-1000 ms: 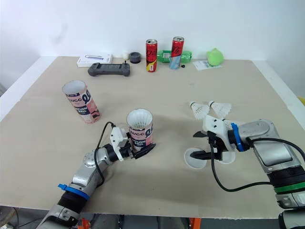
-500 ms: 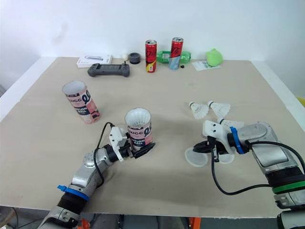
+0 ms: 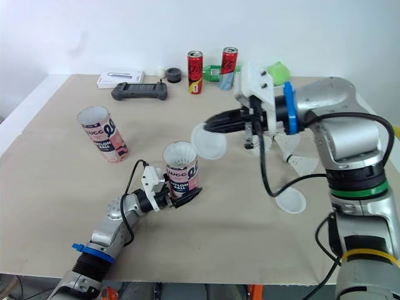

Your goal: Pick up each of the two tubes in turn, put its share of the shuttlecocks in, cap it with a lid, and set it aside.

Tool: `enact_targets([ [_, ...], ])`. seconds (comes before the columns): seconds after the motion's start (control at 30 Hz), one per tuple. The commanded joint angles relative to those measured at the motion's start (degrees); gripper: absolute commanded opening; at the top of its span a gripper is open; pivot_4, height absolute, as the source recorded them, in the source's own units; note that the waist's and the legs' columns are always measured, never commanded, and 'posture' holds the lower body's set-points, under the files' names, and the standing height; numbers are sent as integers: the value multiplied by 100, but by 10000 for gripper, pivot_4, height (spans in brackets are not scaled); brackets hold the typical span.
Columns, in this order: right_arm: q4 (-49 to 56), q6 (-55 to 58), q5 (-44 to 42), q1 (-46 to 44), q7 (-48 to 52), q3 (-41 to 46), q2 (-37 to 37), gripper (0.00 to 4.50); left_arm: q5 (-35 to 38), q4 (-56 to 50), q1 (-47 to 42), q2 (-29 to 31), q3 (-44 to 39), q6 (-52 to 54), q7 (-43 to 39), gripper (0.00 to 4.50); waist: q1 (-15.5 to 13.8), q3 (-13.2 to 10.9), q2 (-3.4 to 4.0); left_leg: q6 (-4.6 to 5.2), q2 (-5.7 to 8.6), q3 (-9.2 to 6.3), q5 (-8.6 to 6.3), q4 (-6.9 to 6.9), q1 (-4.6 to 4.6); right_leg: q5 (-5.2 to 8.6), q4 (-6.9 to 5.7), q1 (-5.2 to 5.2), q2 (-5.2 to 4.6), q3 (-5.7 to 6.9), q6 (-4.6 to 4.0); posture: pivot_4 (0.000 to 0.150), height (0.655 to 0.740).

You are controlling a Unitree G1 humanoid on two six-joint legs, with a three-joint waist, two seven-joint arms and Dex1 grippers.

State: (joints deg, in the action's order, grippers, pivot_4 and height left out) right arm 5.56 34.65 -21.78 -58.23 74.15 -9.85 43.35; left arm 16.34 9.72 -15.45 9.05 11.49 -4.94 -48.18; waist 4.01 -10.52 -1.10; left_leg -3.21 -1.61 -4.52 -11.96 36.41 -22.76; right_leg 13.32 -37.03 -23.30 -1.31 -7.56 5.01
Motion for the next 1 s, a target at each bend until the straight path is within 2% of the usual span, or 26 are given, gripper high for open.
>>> enact_targets([
  [0.03, 41, -114, 198, -340, -102, -165, -135, 559, -132, 86, 92, 74, 5, 110, 68, 39647, 4, 0, 1, 0, 0, 0, 0, 0, -2, 0, 0, -4, 0, -1, 0, 1500, 7400],
  [0.47, -7, -196, 849, -747, -80, -889, -573, 559, -385, 204, 32, 61, 38, -136, 184, 39647, 23, 0, 1, 0, -1, -1, 0, 0, -4, 0, 0, -5, 0, 1, -4, 1500, 7400],
  [1.0, 108, -673, 1500, -807, 350, -1388, -439, 559, -335, 295, -1, 20, -6, -151, 182, 39647, 23, 0, 1, 0, -1, -4, 0, 0, -4, 1, 0, -6, 0, 3, -5, 1500, 7400],
])
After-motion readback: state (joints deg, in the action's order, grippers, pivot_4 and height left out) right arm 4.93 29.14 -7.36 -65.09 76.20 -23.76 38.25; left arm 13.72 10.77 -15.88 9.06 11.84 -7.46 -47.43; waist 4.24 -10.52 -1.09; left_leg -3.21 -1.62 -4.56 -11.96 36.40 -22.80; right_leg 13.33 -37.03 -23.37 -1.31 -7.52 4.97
